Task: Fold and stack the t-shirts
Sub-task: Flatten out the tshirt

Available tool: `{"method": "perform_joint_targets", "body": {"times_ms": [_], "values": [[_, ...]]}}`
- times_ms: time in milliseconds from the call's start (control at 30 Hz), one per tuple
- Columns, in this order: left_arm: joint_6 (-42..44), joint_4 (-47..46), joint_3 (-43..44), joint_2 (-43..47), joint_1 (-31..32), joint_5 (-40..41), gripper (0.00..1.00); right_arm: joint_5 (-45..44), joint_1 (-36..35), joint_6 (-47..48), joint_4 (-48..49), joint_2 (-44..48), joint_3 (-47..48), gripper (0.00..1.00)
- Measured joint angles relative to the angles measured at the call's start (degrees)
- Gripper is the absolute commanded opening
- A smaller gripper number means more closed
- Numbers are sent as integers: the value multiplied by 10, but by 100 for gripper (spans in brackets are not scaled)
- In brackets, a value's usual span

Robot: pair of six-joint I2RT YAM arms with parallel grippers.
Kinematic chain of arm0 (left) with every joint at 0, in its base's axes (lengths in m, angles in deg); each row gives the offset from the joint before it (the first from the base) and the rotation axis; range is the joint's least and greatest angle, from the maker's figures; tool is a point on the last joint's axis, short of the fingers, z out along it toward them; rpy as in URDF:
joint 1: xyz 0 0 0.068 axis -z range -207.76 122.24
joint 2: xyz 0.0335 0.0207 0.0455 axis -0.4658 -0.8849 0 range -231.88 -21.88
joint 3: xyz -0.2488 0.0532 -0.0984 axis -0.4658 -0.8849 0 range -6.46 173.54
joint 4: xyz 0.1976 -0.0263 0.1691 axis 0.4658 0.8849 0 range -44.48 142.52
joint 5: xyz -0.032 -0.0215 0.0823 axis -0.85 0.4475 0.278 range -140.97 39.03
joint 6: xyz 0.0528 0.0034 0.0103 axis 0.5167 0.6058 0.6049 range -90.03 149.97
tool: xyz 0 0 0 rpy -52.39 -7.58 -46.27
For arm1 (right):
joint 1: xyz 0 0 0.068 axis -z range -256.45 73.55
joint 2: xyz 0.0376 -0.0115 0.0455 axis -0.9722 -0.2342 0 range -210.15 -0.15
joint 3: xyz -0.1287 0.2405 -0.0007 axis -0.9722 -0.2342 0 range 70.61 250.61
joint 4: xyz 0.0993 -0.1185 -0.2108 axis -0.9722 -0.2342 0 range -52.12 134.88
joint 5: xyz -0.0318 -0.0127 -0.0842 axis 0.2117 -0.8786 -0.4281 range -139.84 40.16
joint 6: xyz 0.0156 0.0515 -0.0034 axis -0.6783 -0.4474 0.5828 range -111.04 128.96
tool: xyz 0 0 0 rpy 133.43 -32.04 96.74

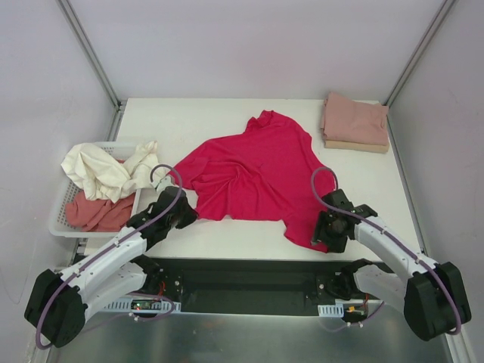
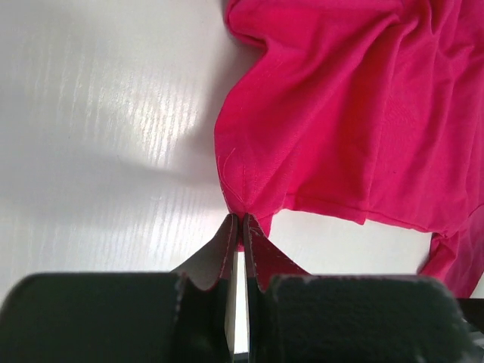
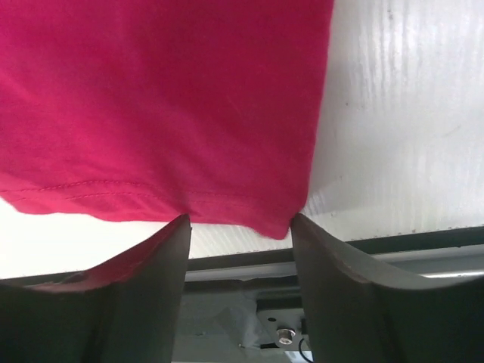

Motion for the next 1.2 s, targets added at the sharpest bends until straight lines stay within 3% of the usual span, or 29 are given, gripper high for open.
{"method": "perform_joint_targets", "body": {"times_ms": [200,300,333,400,667,800,967,1200], "values": [[0,13,-12,21,0,0,0,-15,-2,-5,5,-23,2,51],[0,16,-12,21,0,0,0,-26,-2,-7,5,-32,5,31],[0,17,-12,21,0,1,0,-32,-2,-8,5,-35,5,18],[1,19,-12,21,0,2,0,-38,-2,-7,6,-42,7,3],[47,49,41,40,0,4,0,-54,-3,19,23,-21,35,1],[92,56,137,89,0,0,0,-90,-3,44,8,75,143,1],[153,54,300,134,0,-14,0,-146,-4,77,5,157,365,1],[219,69,554,142,0,-67,0,-158,-4,137,-7,170,641,1]]}}
